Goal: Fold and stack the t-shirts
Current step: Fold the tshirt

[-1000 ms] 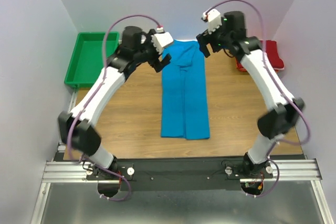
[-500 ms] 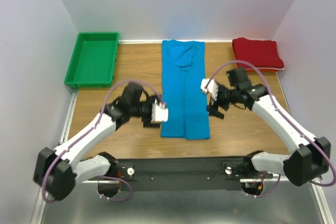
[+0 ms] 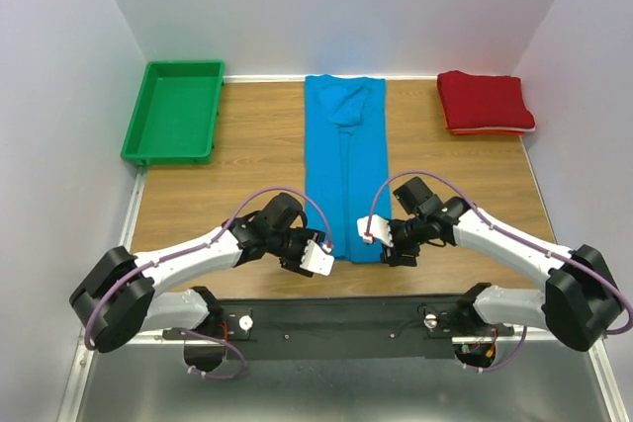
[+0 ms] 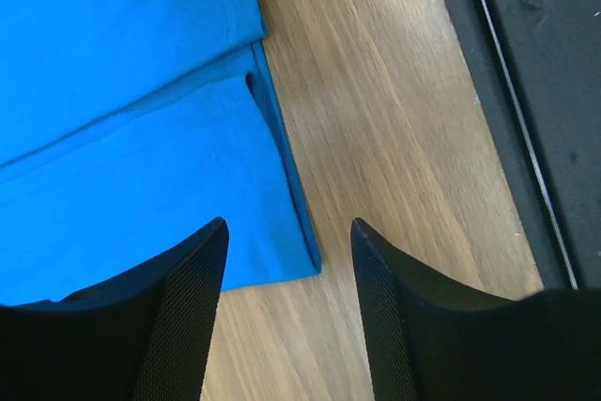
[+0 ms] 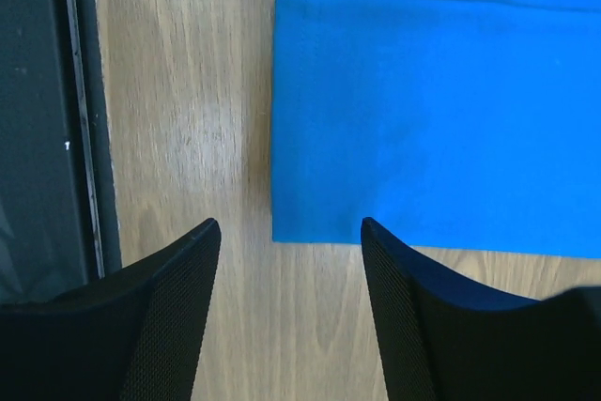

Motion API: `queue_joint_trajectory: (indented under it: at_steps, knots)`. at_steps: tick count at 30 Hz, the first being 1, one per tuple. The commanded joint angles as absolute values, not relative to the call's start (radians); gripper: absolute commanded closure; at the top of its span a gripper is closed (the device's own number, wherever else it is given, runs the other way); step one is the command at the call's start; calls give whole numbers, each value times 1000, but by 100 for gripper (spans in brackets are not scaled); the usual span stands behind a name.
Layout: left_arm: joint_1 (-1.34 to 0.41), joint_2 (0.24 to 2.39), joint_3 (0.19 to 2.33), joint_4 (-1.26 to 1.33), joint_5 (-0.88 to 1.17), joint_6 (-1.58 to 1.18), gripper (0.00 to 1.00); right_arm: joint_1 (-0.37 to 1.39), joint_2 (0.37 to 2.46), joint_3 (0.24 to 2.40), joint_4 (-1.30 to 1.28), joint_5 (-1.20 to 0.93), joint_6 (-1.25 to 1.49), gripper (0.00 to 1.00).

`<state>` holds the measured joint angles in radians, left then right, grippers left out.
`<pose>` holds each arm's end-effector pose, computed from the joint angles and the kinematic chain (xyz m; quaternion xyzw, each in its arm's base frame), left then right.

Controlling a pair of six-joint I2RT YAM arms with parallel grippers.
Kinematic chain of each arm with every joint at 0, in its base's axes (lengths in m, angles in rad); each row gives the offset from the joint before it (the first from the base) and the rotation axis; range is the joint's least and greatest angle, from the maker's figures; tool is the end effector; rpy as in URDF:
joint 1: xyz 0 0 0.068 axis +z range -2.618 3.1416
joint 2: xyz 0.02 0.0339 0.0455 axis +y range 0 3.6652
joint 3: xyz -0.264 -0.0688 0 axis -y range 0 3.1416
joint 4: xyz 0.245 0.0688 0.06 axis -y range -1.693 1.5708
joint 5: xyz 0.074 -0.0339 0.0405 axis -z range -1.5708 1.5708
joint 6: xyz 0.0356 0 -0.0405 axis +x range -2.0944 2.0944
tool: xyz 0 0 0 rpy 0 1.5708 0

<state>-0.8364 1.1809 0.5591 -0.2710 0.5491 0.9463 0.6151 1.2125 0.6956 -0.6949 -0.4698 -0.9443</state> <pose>0.1331 -0.1752 0.1825 0.7628 0.5003 -0.2377 0.3336 0.1599 0.1327 0.1928 -0.7023 0.6513 0.1975 0.2088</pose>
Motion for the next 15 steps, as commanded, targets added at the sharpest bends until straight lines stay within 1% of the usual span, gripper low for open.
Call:
queue_joint_trajectory:
  at_steps: [1, 2, 5, 9, 12, 13, 15]
  knots:
    - [-850, 1213, 560, -233, 505, 998, 38, 652, 1221, 658, -612, -422, -963, 34]
    - [-850, 1222, 555, -235, 483, 1011, 38, 660, 1235, 654, -611, -417, -979, 37]
    - [-850, 1250, 539, -227, 460, 1051, 39, 673, 1258, 621, -577, -400, -992, 41]
    - [-850, 1281, 534, -225, 453, 1063, 40, 698, 1292, 601, -534, -377, -997, 42]
    - [-850, 1308, 534, -224, 428, 1066, 43, 700, 1307, 577, -512, -344, -1017, 44]
    - [-850, 1312, 537, -227, 429, 1068, 46, 699, 1316, 566, -511, -338, -1023, 45]
    - [-850, 1325, 545, -236, 431, 1081, 56, 701, 1318, 561, -509, -324, -1023, 48]
